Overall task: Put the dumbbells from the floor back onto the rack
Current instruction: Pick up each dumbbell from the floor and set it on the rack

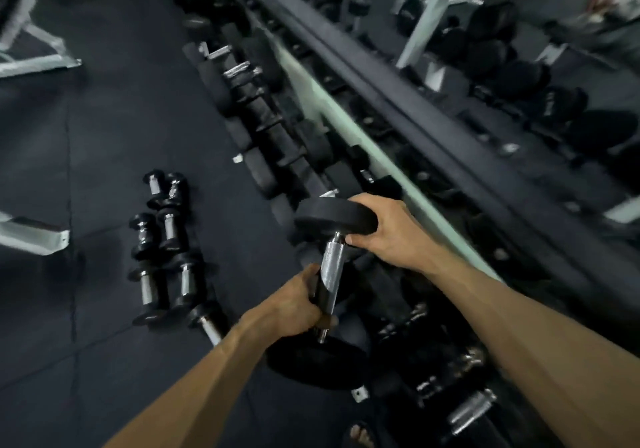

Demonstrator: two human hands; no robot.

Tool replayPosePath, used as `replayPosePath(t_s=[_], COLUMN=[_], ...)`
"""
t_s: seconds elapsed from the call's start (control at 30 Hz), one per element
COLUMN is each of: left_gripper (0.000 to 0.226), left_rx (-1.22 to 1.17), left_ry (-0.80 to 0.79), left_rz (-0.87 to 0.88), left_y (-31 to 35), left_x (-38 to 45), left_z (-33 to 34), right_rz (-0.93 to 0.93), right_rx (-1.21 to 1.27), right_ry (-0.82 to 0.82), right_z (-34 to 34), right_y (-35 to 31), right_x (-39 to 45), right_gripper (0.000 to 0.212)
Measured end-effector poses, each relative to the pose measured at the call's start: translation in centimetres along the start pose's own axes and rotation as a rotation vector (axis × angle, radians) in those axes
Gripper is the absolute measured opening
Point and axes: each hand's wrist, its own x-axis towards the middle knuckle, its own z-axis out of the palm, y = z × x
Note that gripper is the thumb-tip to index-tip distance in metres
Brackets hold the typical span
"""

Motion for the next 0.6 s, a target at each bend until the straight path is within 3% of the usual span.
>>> replayPosePath(t_s=[0.33,0.47,0.6], left_gripper=[0.069,0.077,0.077], left_rx=[0.16,0.306,0.499], left_ry=[-0.164,-0.255,-0.248], left_rz=[0.223,0.308,0.356], left_y=[18.8,24.8,28.5], left_x=[7.4,11.1,15.6], left_z=[10.3,13.7,16.5], right_rz=[0.154,0.228,0.315], right_rx=[-0.099,-0.156,-0.138], right_ry=[0.211,0.322,0.396], right_z=[-20.7,-26.1,-29.1], right_y=[7.4,11.7,16.1], right_x=[-6.8,-9.1,-8.9], right_gripper=[0.035,0.039,0.04])
